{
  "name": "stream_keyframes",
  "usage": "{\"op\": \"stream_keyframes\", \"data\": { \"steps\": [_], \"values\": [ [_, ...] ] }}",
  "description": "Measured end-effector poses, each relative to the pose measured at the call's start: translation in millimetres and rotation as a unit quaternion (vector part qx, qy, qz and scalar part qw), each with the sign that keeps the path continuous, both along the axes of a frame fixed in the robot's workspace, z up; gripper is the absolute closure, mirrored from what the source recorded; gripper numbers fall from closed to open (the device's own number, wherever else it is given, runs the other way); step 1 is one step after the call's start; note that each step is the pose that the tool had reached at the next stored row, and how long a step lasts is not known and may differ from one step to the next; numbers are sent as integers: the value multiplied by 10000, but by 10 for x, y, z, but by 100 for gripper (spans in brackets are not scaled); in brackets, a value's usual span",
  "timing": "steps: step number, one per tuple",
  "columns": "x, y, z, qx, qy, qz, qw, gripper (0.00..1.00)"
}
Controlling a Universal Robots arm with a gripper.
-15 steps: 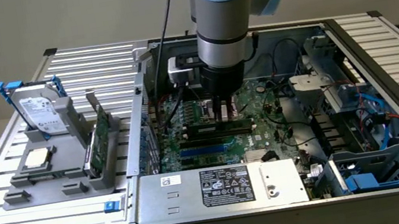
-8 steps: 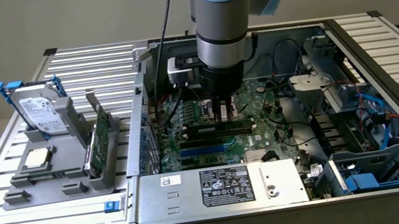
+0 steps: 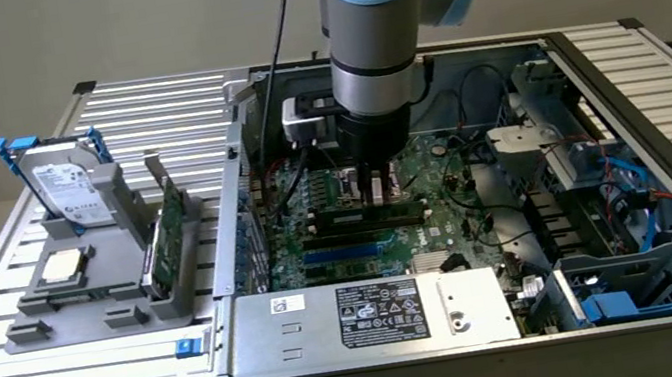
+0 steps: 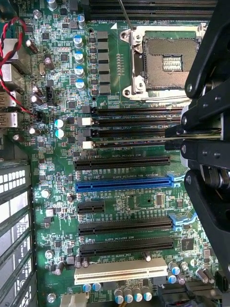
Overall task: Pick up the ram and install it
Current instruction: 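Insert the ram into the slot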
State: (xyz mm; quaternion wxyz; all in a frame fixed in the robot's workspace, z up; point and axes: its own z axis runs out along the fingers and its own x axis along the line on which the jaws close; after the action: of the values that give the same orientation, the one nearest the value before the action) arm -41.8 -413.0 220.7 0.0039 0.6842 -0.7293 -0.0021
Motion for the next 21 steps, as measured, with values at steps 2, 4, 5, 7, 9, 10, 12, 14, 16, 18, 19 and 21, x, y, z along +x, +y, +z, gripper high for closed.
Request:
{"op": "stream_keyframes", "data": {
  "steps": [2, 4, 5, 7, 9, 10, 12, 14, 16, 18, 19, 21],
  "values": [
    [0, 1, 0, 0, -1, 0, 10000, 85],
    [0, 2, 0, -1, -4, 1, 10000, 85],
    [0, 3, 0, -1, -7, 2, 10000, 85],
    [0, 5, 0, -2, -14, 4, 10000, 85],
    [0, 7, 0, -5, -21, 7, 10000, 85],
    [0, 8, 0, -6, -25, 8, 10000, 85],
    [0, 8, 0, -9, -32, 9, 10000, 85],
    [0, 8, 0, -15, -36, 10, 10000, 85],
    [0, 8, -2, -22, -39, 10, 10000, 85],
    [0, 8, -6, -28, -44, 11, 10000, 85],
    [0, 8, -7, -32, -46, 11, 10000, 85],
    [0, 8, -12, -38, -52, 11, 10000, 85]
  ]
}}
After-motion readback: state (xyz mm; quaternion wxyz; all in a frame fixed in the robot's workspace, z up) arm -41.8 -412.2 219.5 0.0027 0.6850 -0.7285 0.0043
